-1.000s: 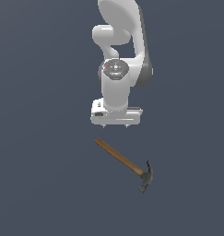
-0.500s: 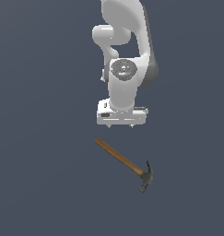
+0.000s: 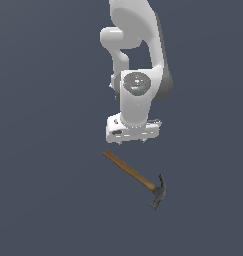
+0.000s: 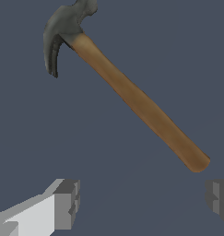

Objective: Pick up the object and move it to a goal position.

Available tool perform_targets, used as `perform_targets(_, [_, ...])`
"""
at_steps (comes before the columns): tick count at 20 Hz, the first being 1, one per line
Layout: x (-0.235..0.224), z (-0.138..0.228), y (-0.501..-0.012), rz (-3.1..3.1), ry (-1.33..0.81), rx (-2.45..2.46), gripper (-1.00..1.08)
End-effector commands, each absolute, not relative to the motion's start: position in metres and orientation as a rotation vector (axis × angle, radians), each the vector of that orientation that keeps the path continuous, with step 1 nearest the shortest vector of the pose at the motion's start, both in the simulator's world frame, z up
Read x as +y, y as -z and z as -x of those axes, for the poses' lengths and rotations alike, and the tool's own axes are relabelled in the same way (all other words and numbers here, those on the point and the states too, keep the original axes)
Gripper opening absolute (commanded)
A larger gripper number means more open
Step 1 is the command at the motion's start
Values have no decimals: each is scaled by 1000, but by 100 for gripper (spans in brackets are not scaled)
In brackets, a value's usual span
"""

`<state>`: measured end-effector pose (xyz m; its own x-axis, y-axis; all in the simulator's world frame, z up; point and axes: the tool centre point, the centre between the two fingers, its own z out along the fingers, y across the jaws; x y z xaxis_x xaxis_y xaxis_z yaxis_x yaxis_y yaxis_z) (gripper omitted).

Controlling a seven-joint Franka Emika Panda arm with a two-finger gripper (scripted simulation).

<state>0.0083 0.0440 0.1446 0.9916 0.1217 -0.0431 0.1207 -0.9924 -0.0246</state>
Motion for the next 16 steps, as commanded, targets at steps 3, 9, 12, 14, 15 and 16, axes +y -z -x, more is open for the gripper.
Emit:
perform_targets(3, [48, -21, -133, 3104, -59, -356, 100])
perform_targets(9, [54, -42, -111, 3065, -40, -641, 100])
perform_targets(12, [57, -52, -100, 3036, -30, -781, 100])
perform_targets(14, [59, -57, -93, 3015, -24, -863, 100])
perform_targets(15, [59, -60, -90, 3005, -21, -900, 100])
perform_targets(16, [60, -62, -87, 2995, -18, -935, 100])
